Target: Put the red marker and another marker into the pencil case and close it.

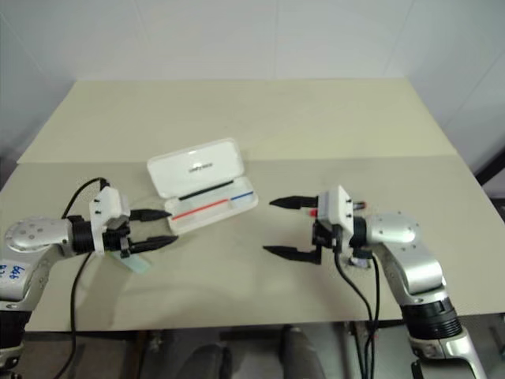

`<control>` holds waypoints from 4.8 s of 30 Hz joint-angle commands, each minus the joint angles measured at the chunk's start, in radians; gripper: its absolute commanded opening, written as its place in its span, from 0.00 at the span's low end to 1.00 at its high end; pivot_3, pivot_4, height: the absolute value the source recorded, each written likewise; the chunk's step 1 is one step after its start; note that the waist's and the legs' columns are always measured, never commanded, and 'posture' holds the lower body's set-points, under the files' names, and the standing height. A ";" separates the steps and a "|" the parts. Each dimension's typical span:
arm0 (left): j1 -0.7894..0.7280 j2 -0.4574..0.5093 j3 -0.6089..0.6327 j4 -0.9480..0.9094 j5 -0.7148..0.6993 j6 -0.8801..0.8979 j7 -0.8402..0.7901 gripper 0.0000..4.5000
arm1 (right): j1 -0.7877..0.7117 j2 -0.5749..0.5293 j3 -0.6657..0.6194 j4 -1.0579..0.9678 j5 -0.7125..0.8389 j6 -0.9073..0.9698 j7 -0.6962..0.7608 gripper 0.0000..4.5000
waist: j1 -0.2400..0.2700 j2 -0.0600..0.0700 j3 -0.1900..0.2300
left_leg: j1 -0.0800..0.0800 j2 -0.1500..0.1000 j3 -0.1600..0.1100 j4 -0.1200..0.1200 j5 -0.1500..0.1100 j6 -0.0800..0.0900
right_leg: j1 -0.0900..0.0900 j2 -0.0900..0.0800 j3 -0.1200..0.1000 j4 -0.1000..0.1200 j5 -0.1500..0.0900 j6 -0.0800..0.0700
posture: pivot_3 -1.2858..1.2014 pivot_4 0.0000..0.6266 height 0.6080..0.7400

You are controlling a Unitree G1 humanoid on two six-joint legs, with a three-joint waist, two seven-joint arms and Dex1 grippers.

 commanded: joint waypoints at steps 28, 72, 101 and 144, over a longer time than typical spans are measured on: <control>-0.264 -0.050 -0.287 0.258 0.266 -0.075 -0.122 0.64 | -0.009 0.060 0.001 -0.136 -0.017 -0.026 -0.167 1.00 | -0.001 0.000 0.000 | -0.001 0.000 0.001 0.001 0.000 0.000 | -0.002 0.001 0.000 0.004 0.000 0.000 | 0.52 0.24 1.00; -0.267 -0.205 -0.429 0.063 0.361 -0.141 -0.235 0.00 | -0.015 -0.033 -0.041 -0.175 0.031 0.038 -0.142 1.00 | 0.052 0.000 -0.001 | -0.007 -0.002 0.001 0.010 -0.003 0.004 | -0.001 -0.001 0.001 0.000 0.000 0.001 | 0.52 0.24 1.00; -0.260 -0.225 -0.429 -0.031 0.331 0.038 -0.217 0.69 | -0.029 -0.037 -0.039 -0.150 0.032 0.042 -0.123 1.00 | 0.046 0.000 -0.001 | -0.003 -0.002 -0.002 0.012 -0.003 0.004 | 0.004 0.000 0.000 0.000 0.000 0.002 | 0.52 0.24 1.00; -0.248 -0.158 0.113 -0.195 -0.380 0.261 -0.102 1.00 | -0.771 -0.160 0.277 1.377 -0.523 -0.588 0.426 1.00 | -0.011 0.001 0.000 | -0.003 0.000 0.002 0.010 -0.002 0.001 | 0.000 -0.001 0.001 0.003 0.001 0.002 | 0.52 0.24 1.00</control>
